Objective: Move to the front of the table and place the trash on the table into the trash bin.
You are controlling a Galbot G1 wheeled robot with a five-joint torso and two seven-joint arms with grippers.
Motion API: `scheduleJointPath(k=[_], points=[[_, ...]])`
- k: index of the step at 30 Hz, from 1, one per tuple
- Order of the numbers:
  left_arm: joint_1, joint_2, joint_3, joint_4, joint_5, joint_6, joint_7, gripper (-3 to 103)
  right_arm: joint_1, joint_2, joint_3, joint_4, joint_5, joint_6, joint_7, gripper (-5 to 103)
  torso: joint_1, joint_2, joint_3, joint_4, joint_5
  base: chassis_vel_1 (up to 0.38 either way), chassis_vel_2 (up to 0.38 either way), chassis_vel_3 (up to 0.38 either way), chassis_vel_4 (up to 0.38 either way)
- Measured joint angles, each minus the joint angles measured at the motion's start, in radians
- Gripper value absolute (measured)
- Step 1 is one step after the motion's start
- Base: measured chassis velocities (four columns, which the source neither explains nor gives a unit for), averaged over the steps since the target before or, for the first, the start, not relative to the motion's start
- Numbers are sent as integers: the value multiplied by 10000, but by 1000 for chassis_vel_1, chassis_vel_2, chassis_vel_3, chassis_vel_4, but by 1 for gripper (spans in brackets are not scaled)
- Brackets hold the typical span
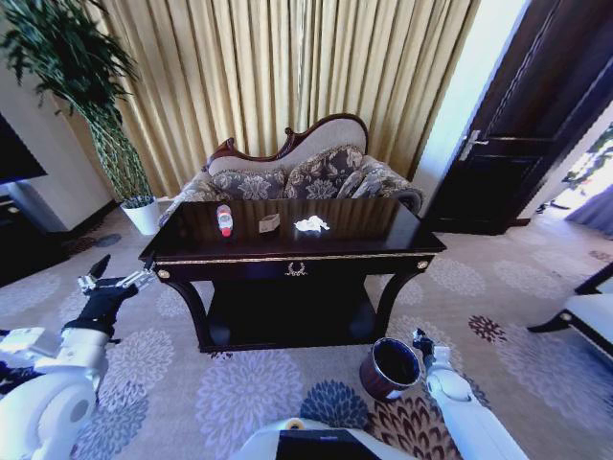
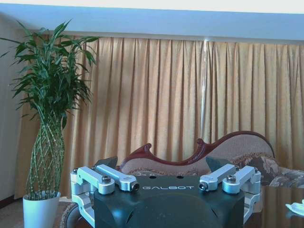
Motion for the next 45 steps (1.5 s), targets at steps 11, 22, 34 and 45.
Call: scheduleJointPath(k=[11, 22, 34, 45], points=[[67, -13, -59, -142, -37, -42, -2, 100, -408, -88, 145, 427, 162, 103, -152, 20, 0, 0, -1, 0, -1, 0, 0, 0, 0], [52, 26, -60, -148, -44, -93, 2, 100, -506, -95, 222, 692, 26, 103, -155, 58, 0, 0, -1, 0, -2, 0, 0, 0, 0], [12, 70, -61, -33, -53, -131, 51, 100, -639, -9, 270, 876, 198, 45, -414, 99, 0, 0, -1, 0, -2, 0, 0, 0, 0], [-1, 89, -110, 119, -128, -137, 139, 100, -676, 31, 393, 977, 372, -58, -442, 100, 0, 0, 0, -1, -1, 0, 0, 0, 0]])
